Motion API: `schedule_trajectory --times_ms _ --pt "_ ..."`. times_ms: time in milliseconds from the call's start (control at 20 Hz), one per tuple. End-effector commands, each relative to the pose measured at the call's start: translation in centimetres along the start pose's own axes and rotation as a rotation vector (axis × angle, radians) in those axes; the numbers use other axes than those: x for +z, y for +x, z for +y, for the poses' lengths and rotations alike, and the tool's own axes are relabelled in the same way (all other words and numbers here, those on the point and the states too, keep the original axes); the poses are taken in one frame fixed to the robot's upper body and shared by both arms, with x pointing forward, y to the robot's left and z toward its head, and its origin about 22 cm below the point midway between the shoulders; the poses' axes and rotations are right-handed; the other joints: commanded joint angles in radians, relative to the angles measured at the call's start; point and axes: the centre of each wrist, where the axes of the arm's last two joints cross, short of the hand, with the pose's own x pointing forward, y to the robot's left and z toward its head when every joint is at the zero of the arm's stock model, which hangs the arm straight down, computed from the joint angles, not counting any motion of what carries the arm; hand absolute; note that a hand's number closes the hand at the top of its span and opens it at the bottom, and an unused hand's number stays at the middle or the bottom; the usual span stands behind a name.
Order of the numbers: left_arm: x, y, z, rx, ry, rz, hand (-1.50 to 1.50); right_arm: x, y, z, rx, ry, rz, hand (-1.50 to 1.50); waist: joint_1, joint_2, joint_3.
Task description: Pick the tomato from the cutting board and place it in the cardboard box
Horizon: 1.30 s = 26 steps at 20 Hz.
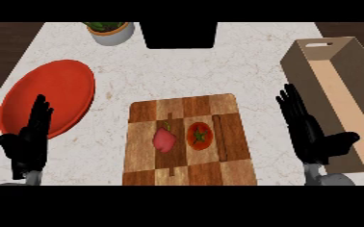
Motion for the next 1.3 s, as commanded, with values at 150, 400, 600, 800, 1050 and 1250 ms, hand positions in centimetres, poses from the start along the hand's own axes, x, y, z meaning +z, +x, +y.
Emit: schedule_trajectory --times_ms 150,400,600,800,1050,1250 --pt "-1.4 5.2 0.8 0.098 -0.167 -0.039 0.00 1.5 4.5 5.1 0.076 0.044 -0.296 -1.50 -0.012 0.036 -0.008" --pt "-0.3 4.6 -0.7 0.184 -0.252 0.030 0.00 1.2 5.9 4.4 0.265 -0.341 -0.651 -1.50 -0.050 0.023 -0.007" --pt "-0.8 5.7 0.2 0.189 -0.295 0.051 0.00 5.8 4.9 8.8 0.332 -0.204 -0.857 -1.50 -0.025 0.036 -0.007" --pt "-1.0 7.6 0.7 0.193 -0.308 0.039 0.00 9.9 3.9 9.5 0.521 -0.121 -0.818 -1.50 -0.011 0.039 -0.009" --pt "-0.1 6.3 0.2 0.192 -0.312 0.049 0.00 11.4 1.3 3.8 0.919 -0.066 -0.503 -1.50 -0.016 0.042 -0.019" --pt "-1.1 8.2 0.3 0.195 -0.297 0.023 0.00 12.4 2.1 4.0 1.036 -0.015 -0.363 -1.50 -0.024 0.047 -0.024"
